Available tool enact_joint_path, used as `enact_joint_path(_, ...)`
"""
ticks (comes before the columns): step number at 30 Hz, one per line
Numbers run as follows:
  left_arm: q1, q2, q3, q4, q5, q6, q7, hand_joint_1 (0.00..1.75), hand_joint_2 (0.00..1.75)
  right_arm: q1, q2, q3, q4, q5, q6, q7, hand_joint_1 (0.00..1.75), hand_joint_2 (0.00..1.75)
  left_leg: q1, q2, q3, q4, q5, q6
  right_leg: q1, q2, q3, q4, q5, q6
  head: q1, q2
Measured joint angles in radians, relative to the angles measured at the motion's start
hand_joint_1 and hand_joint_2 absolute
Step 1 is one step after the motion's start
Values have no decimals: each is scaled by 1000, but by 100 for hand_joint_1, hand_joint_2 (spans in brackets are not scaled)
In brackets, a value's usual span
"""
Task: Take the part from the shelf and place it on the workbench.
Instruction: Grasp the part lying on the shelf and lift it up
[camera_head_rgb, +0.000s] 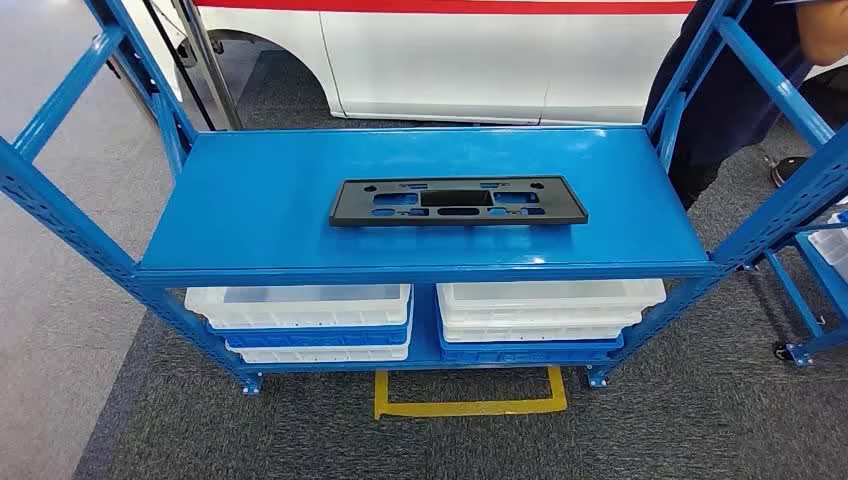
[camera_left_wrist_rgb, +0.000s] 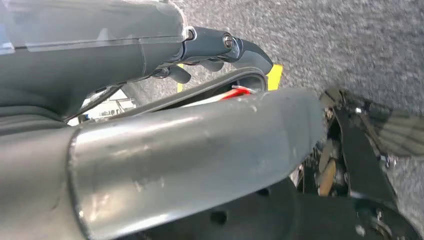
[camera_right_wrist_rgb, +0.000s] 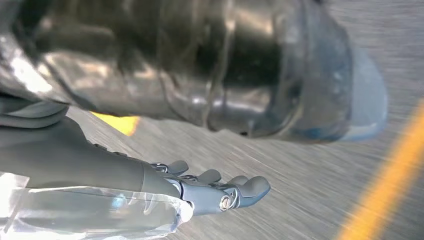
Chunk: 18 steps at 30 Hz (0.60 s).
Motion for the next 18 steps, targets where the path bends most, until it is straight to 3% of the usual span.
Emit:
enact_joint_path(3,0,-4,-3,0,-16,0,5,0,0,12,-20,5,-62,-30,11,-76,0,0,0,0,0,0,0,0,0,-1,0,0,0,0,0,0)
enact_joint_path(5,0,-6,-13,2,-38,-6,7,0,0,58,-43,7,-187,-85,54,-122,0,0,0,-1,0,1,0,0,0,-1,0,0,0,0,0,0)
enact_joint_path(12,-1,-5,-67,6,-87,-10,-16,0,0,303,-139,7,-880,-193,131,-54,0,0,-2,1,-2,0,-2,2,-1,1,-1,0,0,0,0,0)
enact_joint_path(18,-4,-4,-97,7,-95,-12,-31,0,0,405,-230,8,-1270,-236,124,-76,0,0,-2,1,-1,1,-2,2,-1,1,-1,0,-1,1,0,0)
